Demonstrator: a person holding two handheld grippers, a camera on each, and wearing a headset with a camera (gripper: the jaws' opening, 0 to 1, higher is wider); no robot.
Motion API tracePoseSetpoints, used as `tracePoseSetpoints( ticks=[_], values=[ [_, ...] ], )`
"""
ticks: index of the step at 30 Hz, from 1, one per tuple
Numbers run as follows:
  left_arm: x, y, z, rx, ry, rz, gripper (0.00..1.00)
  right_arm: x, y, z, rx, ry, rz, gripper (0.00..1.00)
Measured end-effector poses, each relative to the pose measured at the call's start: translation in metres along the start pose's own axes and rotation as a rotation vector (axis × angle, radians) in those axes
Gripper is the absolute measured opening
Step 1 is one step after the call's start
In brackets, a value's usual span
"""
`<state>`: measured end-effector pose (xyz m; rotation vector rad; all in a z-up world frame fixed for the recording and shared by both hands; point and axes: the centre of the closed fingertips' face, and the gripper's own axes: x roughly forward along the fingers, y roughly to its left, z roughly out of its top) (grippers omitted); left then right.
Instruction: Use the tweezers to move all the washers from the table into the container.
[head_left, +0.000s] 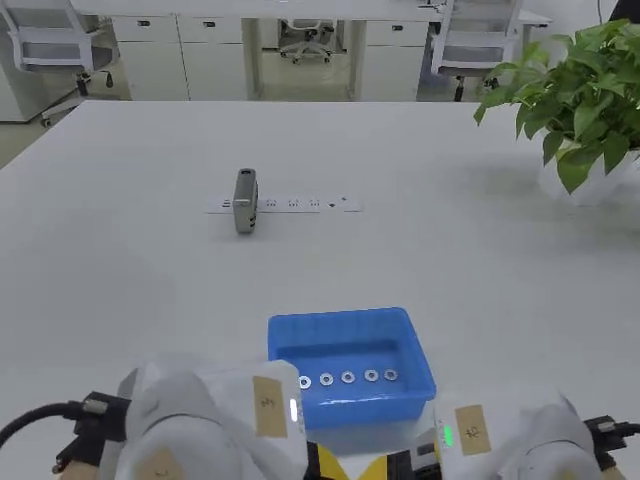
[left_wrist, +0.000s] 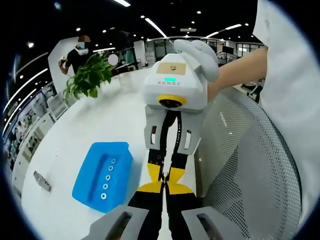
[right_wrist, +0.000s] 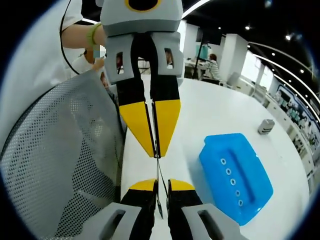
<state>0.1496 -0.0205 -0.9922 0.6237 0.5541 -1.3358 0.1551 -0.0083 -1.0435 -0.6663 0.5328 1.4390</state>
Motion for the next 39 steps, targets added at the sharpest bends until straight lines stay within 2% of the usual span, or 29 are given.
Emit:
tracePoseSetpoints(
  ticks=[3,6,14,20,23,26,34,39],
  values=[
    [0.000,0.002,-0.006,-0.006,0.010,-0.002,0.00,0.002,-0.001,-0.001,0.014,-0.003,0.003,0.05],
    [0.001,0.004,-0.012,-0.019,0.012,-0.002,0.00,0.004,-0.002,-0.001,0.069,-0.026,0.004,0.05],
    [0.014,0.002,-0.045,-0.017,0.111,-0.025,0.00,0.015,0.000,-0.014,0.129,-0.014,0.019,0.09],
    [0.023,0.004,-0.060,-0.003,0.173,-0.035,0.00,0.005,-0.001,-0.019,0.213,-0.030,-0.013,0.16],
    [0.029,0.005,-0.067,0.002,0.206,-0.040,0.00,-0.012,-0.001,-0.022,0.261,-0.047,-0.045,0.19],
    [0.033,0.006,-0.074,-0.001,0.256,-0.044,0.00,-0.032,-0.001,-0.027,0.339,-0.079,-0.099,0.22],
    [0.041,0.005,-0.082,-0.012,0.327,-0.061,0.00,-0.078,0.001,-0.040,0.441,-0.098,-0.229,0.27],
    [0.043,0.004,-0.084,0.000,0.355,-0.069,0.00,-0.104,-0.007,-0.037,0.423,-0.112,-0.305,0.30]
  ],
)
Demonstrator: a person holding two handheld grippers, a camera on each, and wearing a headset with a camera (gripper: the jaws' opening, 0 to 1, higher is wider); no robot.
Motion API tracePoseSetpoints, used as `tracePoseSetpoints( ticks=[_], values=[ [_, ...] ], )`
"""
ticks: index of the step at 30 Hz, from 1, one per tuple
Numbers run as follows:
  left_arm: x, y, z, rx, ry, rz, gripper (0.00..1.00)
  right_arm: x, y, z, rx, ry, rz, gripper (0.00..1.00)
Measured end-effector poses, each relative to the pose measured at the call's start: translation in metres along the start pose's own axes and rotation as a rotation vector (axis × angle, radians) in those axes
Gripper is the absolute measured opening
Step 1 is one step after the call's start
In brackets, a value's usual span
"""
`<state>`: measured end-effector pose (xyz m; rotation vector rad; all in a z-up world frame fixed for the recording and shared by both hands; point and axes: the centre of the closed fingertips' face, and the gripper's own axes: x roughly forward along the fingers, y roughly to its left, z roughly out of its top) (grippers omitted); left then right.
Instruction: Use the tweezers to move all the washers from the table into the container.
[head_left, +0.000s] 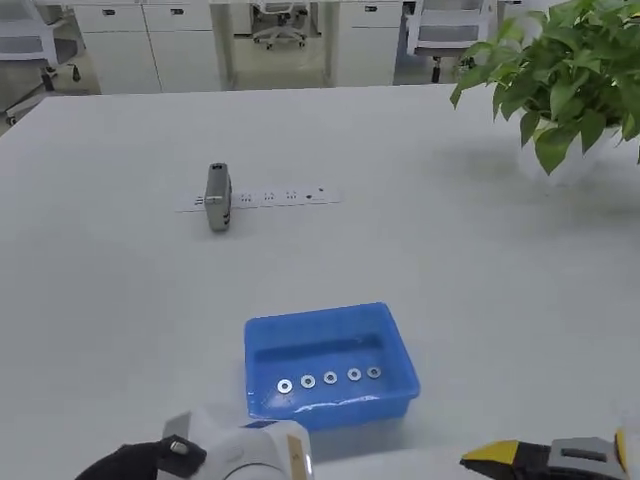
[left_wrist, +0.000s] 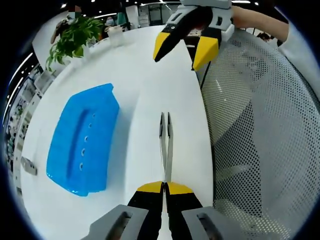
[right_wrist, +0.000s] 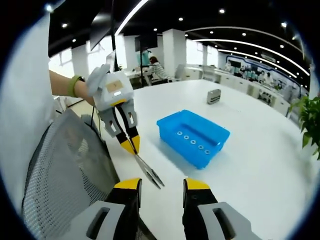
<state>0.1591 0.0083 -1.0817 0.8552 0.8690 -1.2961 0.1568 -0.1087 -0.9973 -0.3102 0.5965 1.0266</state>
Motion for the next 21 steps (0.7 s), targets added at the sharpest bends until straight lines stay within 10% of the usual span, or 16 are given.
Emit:
tracePoseSetpoints(
  ticks=[14,19,21],
  values=[
    [0.002,-0.002,-0.001,-0.073,0.027,0.008,0.00,-0.051,-0.026,-0.001,-0.013,-0.059,-0.158,0.33],
    [-0.006,-0.005,-0.004,-0.189,0.004,0.060,0.12,-0.058,-0.032,-0.001,0.018,-0.116,-0.169,0.37],
    [-0.019,-0.005,0.001,-0.297,-0.076,0.104,0.13,-0.059,-0.036,0.000,0.032,-0.136,-0.165,0.39]
  ],
)
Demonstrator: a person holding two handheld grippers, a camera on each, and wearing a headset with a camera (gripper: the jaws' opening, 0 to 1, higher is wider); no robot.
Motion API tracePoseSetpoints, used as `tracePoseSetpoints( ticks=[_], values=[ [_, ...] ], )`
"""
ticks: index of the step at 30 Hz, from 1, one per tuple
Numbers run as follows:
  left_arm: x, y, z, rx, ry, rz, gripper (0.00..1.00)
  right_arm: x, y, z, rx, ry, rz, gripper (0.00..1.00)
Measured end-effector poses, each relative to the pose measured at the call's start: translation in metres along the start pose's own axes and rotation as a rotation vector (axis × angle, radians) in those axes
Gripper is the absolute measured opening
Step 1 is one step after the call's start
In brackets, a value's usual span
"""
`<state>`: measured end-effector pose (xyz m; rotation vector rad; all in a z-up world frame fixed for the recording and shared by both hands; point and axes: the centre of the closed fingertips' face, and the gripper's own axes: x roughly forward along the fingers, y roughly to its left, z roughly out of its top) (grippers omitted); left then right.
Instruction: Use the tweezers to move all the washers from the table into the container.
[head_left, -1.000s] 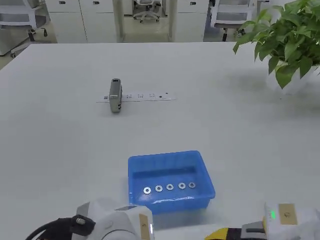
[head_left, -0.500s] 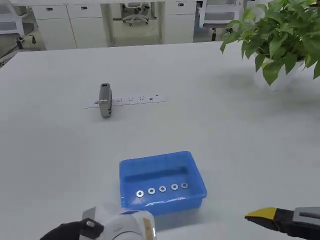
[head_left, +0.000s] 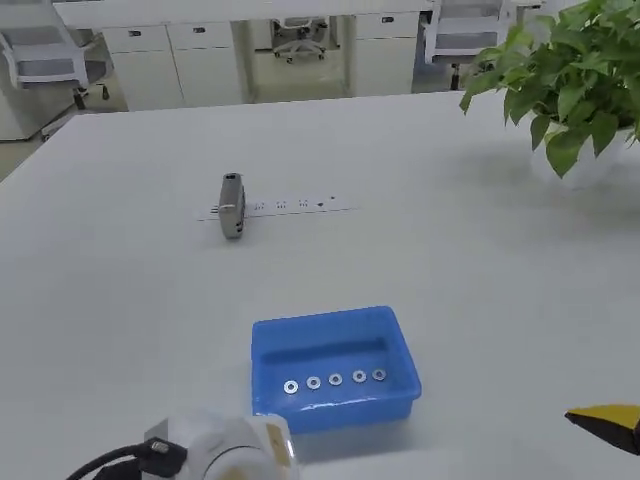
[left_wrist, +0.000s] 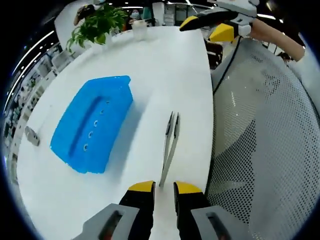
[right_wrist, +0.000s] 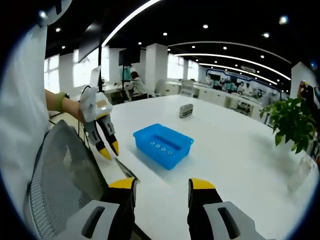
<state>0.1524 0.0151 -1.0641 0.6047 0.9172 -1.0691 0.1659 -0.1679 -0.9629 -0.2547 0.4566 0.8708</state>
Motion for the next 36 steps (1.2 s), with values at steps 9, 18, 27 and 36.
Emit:
tracePoseSetpoints(
  ticks=[9,18,27,36],
  values=[
    [-0.072,0.018,0.022,-0.354,-0.417,0.220,0.41,-0.001,-0.010,0.026,-0.009,-0.120,-0.008,0.59],
    [-0.134,0.032,0.024,-0.462,-0.666,0.494,0.71,-0.010,-0.018,0.045,-0.038,-0.221,-0.067,0.78],
    [-0.147,0.029,0.034,-0.507,-0.789,0.566,0.95,-0.012,-0.037,0.051,-0.001,-0.263,-0.142,0.98],
    [-0.157,0.034,0.044,-0.523,-0.903,0.597,0.99,-0.006,-0.045,0.049,0.030,-0.308,-0.159,0.99]
  ],
)
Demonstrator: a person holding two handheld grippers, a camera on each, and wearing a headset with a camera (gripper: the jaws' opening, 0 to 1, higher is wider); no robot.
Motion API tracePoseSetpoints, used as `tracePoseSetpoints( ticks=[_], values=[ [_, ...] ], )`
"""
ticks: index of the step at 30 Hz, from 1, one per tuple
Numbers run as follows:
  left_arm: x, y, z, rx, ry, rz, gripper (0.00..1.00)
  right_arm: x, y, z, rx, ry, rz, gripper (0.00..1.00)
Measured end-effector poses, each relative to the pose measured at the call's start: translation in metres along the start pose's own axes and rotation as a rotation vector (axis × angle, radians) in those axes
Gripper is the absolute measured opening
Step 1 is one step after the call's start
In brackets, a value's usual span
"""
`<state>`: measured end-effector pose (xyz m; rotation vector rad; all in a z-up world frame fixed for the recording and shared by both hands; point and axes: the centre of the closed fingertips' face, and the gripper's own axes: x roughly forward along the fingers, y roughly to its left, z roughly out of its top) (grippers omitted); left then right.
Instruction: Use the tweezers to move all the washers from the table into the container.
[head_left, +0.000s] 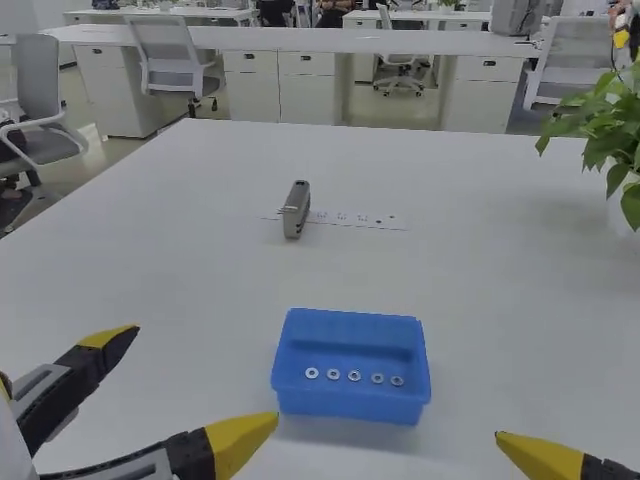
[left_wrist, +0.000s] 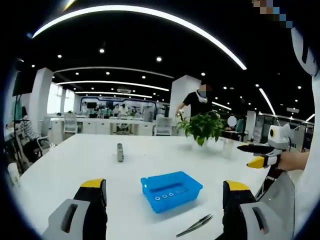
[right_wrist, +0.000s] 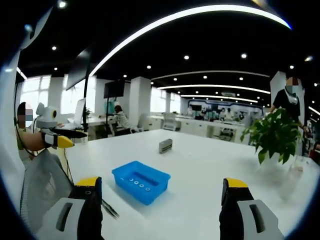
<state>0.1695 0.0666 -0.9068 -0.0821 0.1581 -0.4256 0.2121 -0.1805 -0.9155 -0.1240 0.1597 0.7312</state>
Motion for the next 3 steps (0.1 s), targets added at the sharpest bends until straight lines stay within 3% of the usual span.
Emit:
tracePoseSetpoints(
  ticks=[3],
  values=[
    [-0.0003,0.0038,0.0020,-0.014,-0.016,0.010,0.99,0.0033,0.0007,-0.0015,0.028,-0.013,-0.007,0.99]
  ],
)
